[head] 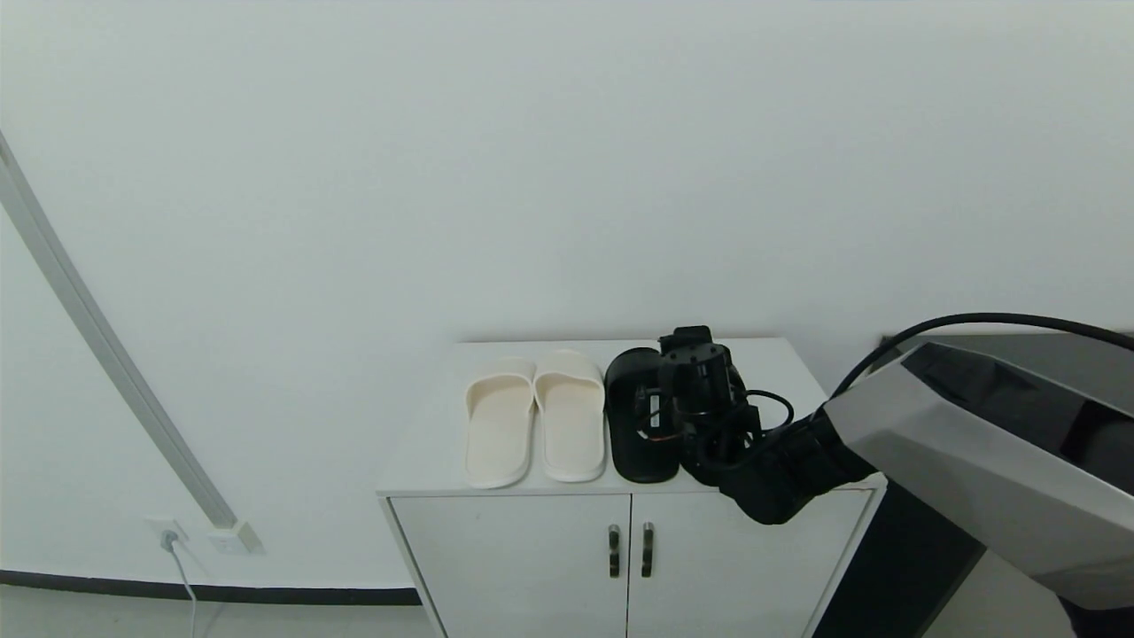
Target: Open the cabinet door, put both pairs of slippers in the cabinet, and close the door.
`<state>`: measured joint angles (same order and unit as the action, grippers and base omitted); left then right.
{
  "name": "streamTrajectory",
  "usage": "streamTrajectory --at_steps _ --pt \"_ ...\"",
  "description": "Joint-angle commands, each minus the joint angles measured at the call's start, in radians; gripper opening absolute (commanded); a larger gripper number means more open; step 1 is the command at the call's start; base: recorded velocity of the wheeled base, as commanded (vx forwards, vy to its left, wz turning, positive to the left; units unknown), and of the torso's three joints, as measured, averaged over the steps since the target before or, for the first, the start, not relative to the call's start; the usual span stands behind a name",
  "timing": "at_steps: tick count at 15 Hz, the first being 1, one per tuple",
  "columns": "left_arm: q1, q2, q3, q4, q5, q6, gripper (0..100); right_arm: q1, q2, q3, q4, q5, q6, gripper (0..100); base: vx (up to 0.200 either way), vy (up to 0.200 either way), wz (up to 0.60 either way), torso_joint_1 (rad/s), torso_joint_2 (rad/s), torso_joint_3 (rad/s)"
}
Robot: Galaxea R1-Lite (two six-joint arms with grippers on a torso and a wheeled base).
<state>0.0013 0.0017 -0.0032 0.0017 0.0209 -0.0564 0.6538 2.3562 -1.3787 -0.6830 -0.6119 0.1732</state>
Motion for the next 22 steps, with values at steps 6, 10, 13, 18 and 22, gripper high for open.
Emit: streamTrajectory --at_steps 6,10,13,18,22 --pt "0.000 0.000 0.000 0.000 0.001 -0.002 0 0.000 0.083 -0.174 0.083 0.000 0.002 0 0.000 0.000 0.00 0.000 0.00 0.000" --pt "0.000 0.000 0.000 0.000 0.001 -0.002 0 -0.006 0.087 -0.177 0.083 -0.002 0.003 0 0.000 0.000 0.00 0.000 0.00 0.000" --pt "0.000 -0.002 0.000 0.000 0.001 -0.002 0 -0.008 0.080 -0.174 0.083 -0.005 0.003 0 0.000 0.000 0.00 0.000 0.00 0.000" --pt "0.000 0.000 0.000 0.000 0.001 -0.007 0 -0.002 -0.071 -0.049 0.080 -0.008 0.000 0 0.000 0.000 0.00 0.000 0.00 0.000" --pt "0.000 0.000 0.000 0.000 0.001 -0.005 0 0.017 -0.275 0.202 0.057 0.072 -0.003 0 0.000 0.000 0.00 0.000 0.00 0.000"
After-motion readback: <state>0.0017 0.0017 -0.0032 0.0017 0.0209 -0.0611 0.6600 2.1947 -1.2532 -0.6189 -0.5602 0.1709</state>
